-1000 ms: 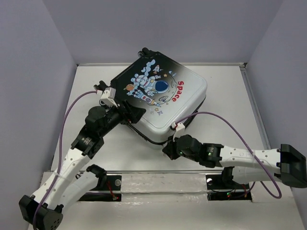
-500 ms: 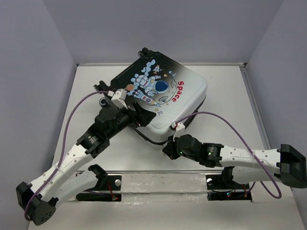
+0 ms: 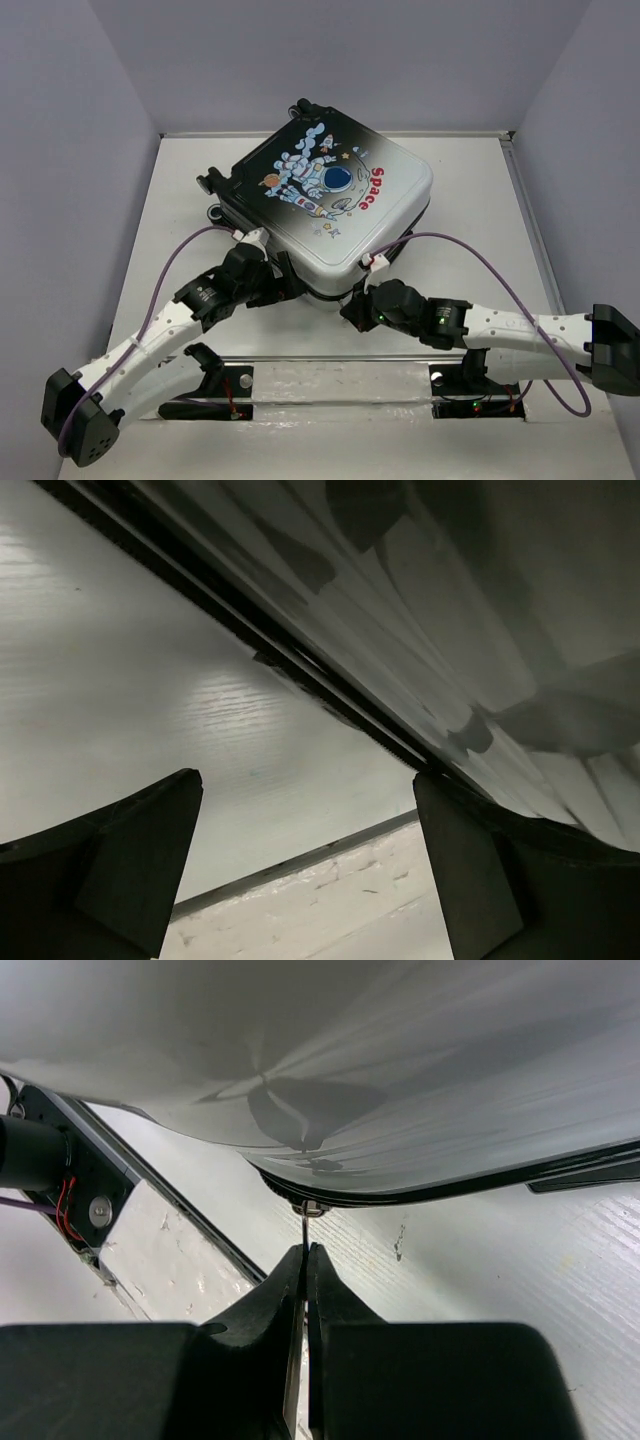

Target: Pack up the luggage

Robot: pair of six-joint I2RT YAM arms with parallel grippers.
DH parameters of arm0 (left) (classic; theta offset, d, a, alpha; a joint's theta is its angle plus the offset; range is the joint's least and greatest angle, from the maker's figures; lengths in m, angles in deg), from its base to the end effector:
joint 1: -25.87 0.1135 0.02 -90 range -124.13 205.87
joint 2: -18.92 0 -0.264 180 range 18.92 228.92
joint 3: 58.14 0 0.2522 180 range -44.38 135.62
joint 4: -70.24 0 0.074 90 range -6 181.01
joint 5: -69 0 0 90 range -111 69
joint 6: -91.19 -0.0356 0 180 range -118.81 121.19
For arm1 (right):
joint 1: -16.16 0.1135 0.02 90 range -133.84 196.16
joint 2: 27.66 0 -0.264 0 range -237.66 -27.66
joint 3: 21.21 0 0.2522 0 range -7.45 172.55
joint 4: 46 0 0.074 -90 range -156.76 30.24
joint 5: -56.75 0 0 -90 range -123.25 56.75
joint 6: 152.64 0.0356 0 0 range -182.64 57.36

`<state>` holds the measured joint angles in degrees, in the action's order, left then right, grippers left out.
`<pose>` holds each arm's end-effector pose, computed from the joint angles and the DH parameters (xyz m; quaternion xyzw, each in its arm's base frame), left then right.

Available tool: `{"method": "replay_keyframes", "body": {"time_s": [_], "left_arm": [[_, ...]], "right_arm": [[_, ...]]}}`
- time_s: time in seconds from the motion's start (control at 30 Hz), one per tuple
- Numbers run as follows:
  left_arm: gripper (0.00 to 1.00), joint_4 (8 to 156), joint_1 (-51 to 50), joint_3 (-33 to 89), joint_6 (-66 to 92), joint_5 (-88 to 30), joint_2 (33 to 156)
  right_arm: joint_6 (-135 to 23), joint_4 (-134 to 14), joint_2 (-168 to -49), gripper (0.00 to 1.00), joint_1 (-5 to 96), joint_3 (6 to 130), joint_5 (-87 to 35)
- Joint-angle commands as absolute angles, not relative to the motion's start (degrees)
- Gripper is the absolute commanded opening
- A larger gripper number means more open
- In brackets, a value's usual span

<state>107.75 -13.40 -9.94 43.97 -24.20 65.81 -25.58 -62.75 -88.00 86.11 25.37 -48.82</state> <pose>0.1382 -0.1155 0.2473 -0.0147 0.8914 -0.3156 0.3248 0.0870 0.2105 0.2279 -0.1791 0.8441 0.3252 0.3869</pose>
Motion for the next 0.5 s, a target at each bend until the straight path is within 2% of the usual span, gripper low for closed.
{"method": "replay_keyframes", "body": {"time_s": [0.0,0.27,0.47], "left_arm": [[0.99,95.8,-13.4,-8.8,47.4,-30.4,66.3],[0.97,87.5,-13.9,-4.2,46.8,-30.6,73.1],[0.94,81.4,-15.4,-1.7,46.7,-32.2,80.3]], "right_arm": [[-26.2,-59.1,-87.2,0.07,86.0,25.9,-48.3],[-26.6,-55.6,-90.2,0.07,87.3,27.2,-47.4],[-27.3,-50.5,-98.0,0.07,91.8,33.1,-50.6]]}}
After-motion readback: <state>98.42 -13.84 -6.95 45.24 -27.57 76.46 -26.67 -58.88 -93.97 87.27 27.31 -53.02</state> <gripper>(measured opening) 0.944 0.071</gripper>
